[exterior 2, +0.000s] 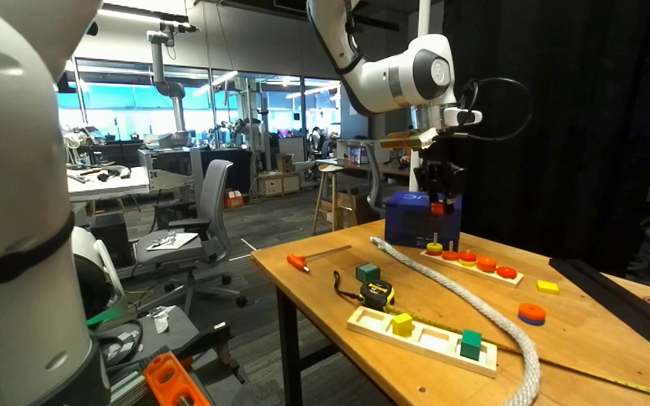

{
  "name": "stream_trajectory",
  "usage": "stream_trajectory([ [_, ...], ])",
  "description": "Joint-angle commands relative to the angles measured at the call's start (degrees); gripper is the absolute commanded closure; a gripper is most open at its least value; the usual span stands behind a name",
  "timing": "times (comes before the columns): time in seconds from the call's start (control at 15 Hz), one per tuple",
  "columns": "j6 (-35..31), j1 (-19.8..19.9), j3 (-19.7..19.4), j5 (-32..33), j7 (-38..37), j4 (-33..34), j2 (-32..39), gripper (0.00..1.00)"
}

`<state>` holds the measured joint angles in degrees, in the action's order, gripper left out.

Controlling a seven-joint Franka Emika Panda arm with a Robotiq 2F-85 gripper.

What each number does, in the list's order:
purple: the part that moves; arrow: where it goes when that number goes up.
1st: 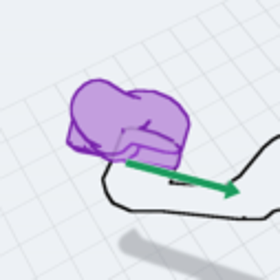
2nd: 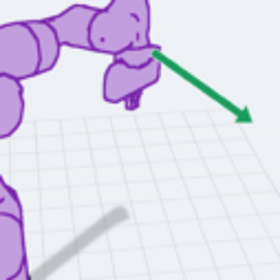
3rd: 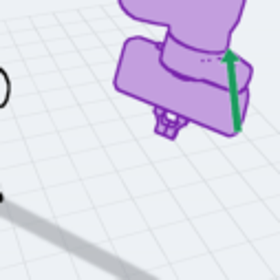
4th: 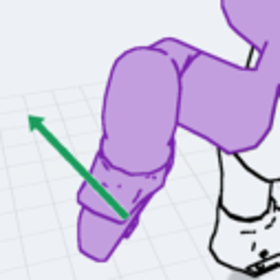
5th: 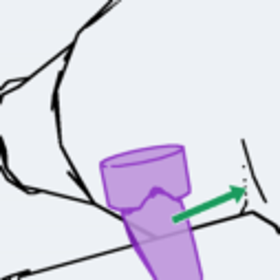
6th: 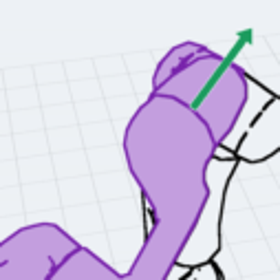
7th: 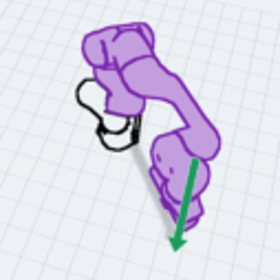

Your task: Pick up the orange object from the wooden object and put it on the table

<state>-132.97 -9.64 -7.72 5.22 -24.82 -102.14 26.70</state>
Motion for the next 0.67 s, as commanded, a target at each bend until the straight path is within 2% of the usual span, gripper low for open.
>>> stream_trajectory([
  [0.0,-0.44,4.53,2.45,-2.53,6.18,-8.62,-7.17,0.82],
  [0.6,-3.09,15.01,4.46,-14.79,25.99,-18.53,-12.4,0.82],
])
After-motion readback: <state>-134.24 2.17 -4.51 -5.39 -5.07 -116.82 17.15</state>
